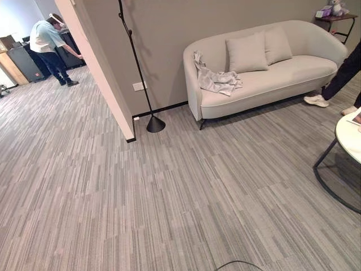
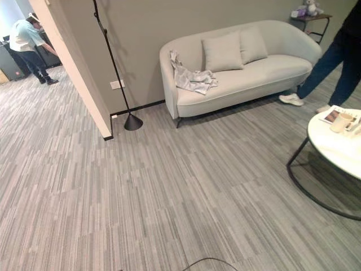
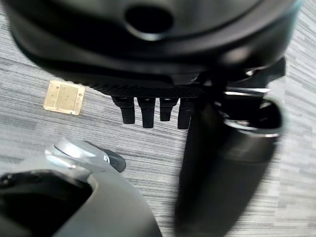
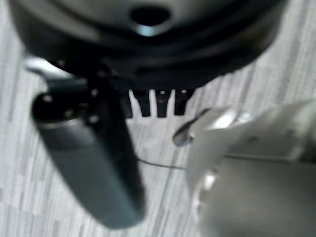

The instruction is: Hang the clothes on the sofa on the clothes rack.

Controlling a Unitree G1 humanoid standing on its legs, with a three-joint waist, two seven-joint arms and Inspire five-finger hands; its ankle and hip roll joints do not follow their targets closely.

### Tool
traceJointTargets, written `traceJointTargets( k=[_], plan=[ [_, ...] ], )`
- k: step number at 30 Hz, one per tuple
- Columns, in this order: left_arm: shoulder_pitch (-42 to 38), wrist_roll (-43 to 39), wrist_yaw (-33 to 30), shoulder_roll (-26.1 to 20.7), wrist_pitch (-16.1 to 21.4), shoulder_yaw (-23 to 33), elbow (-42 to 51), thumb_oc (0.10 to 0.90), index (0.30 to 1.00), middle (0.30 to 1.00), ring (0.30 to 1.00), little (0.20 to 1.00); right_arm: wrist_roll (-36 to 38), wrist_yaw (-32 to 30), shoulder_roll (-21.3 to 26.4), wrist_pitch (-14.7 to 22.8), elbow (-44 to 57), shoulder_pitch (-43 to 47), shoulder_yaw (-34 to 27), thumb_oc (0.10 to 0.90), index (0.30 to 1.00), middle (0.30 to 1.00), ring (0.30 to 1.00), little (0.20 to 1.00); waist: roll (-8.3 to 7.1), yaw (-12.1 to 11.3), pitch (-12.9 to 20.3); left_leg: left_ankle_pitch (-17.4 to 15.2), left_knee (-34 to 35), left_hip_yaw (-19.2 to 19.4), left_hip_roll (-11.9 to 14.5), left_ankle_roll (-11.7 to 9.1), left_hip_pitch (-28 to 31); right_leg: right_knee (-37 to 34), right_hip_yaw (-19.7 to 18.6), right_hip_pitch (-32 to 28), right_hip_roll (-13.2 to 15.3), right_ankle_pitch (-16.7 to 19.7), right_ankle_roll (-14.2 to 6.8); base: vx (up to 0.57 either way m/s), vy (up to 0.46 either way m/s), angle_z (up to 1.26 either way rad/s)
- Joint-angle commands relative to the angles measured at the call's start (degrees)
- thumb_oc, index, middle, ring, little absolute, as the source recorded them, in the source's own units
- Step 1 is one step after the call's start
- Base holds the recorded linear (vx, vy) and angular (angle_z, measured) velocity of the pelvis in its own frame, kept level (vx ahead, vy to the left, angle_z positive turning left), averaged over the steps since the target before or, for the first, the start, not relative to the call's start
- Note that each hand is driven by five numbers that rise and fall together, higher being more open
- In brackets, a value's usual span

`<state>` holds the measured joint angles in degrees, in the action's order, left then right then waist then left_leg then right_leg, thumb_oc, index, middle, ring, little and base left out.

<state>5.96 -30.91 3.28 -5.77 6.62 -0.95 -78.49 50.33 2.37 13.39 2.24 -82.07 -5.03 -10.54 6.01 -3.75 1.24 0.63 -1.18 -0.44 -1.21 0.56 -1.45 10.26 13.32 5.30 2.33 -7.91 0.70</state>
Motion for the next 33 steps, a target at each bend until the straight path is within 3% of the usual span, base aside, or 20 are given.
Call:
traceJointTargets(
  k=[1, 16, 33],
  plan=[
    [-2.06, 1.23, 0.03, 1.15, 1.82, 2.28, -2.95, 0.8, 0.9, 0.9, 0.9, 0.9, 0.28, -0.09, -0.51, 0.8, -1.89, 0.35, 0.85, 0.8, 0.9, 0.9, 0.9, 0.9, -3.2, -0.39, -0.93, -1.03, 5.72, -3.1, -3.12, -1.23, -0.15, -15.26, 1.8, -5.88, 1.45, 5.26, -4.72, 0.0, -0.035, 0.01],
    [-3.13, 1.01, 0.09, 0.97, 1.78, 1.05, -1.93, 0.8, 0.9, 0.9, 0.9, 0.9, -0.28, -0.1, -3.59, 0.95, 2.58, 1.94, 5.36, 0.8, 0.9, 0.9, 0.9, 0.9, -4.43, -0.57, -0.32, -1.6, 4.81, -2.36, -2.38, -1.13, 0.01, -15.26, 0.53, -6.16, 0.94, 5.03, -4.52, -0.01, -0.029, -0.02],
    [-3.75, 3.78, 0.0, 0.75, 1.83, -0.51, -3.21, 0.8, 0.9, 0.9, 0.9, 0.9, -3.56, 0.57, -3.61, 0.72, 2.26, 3.08, 8.19, 0.8, 0.9, 0.9, 0.9, 0.9, -4.55, -0.12, 0.46, -2.09, 4.73, -1.77, -2.49, -0.72, 0.73, -15.26, -0.76, -6.36, 0.81, 5.13, -4.5, 0.0, -0.012, -0.07]
  ],
)
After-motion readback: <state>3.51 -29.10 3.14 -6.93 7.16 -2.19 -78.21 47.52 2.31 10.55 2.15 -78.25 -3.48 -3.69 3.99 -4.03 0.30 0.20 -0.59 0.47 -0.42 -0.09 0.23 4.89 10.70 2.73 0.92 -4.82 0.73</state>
